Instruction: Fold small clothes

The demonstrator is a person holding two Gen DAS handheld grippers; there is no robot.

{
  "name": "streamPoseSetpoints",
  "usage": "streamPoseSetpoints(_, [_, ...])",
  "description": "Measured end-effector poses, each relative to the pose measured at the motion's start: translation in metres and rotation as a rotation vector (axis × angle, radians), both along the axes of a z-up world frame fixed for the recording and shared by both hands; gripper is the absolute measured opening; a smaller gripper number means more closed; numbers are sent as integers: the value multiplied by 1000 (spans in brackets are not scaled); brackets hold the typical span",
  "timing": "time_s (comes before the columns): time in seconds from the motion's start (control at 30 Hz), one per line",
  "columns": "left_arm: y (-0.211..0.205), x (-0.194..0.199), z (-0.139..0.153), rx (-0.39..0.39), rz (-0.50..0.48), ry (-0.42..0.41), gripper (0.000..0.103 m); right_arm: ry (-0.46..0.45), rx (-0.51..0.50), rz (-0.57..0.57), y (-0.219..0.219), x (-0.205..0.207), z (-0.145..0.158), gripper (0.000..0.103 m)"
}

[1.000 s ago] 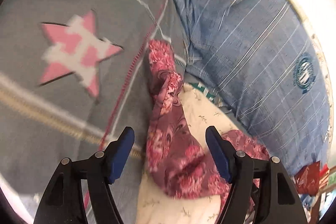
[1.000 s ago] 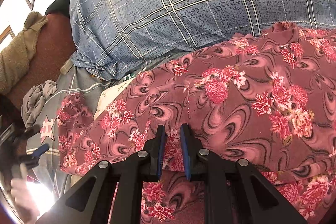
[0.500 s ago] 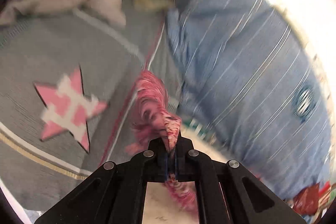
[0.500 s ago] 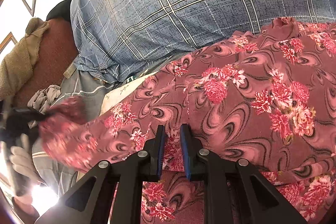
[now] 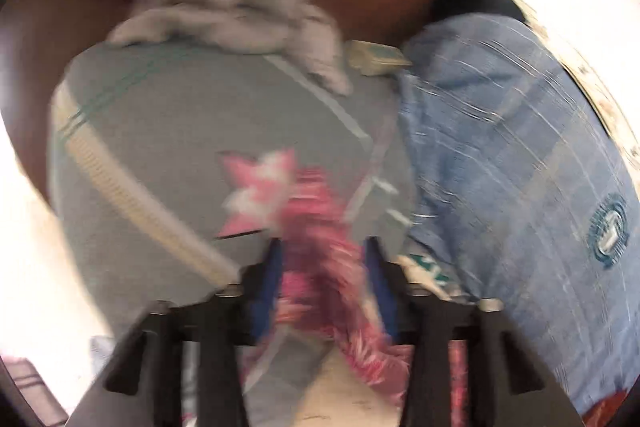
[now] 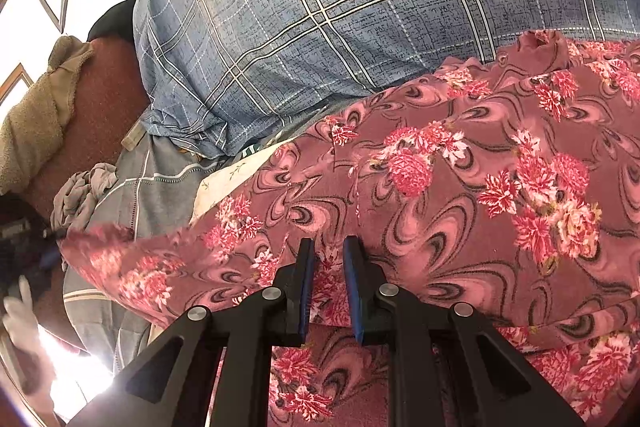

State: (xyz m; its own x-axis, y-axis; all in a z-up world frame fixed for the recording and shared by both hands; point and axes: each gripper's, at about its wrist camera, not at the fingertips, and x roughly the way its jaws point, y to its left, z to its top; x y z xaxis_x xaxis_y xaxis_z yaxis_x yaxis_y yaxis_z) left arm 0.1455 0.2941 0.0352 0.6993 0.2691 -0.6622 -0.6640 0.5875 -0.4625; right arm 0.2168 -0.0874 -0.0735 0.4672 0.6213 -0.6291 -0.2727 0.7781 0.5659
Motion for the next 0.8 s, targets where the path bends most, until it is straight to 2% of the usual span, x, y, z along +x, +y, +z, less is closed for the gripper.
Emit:
streamPoseSetpoints(0.1, [15,-12,-22,-145,-32,-18,52,1,8,0,-1,0,0,17])
streamPoseSetpoints(0.23, [13,-4,-40,-267,-112,-27,55,0,8,0,-2,-1,0,17])
streamPoseSetpoints(0.33, [5,17,-42,-258,-160,9,58,2,11,-1,-2,-1,-1,17])
streamPoseSetpoints(0.43, [5,41,-35,-217,-160,48,58,2,11,0,-2,-1,0,17])
streamPoseSetpoints(0.5, [8,65,-27,-169,-162,122,49,2,11,0,-1,-1,0,17])
streamPoseSetpoints(0.53, [8,75,-21,-142,-180,141,20,2,12,-1,-2,-1,0,17])
streamPoseSetpoints(0.57, [8,85,-13,-119,-218,147,8,3,15,-1,-2,-1,0,17])
streamPoseSetpoints(0.6, [9,88,-3,-106,-233,136,8,3,17,-1,-2,-1,0,17])
streamPoseSetpoints(0.7, [10,72,41,-53,-229,-71,8,3,22,-1,-3,-1,0,17])
streamPoseSetpoints(0.77, [10,54,56,-54,-230,-189,12,5,32,-2,-5,-1,0,17])
streamPoseSetpoints(0.8, [11,49,55,-53,-217,-201,14,7,36,-2,-5,-1,-1,17])
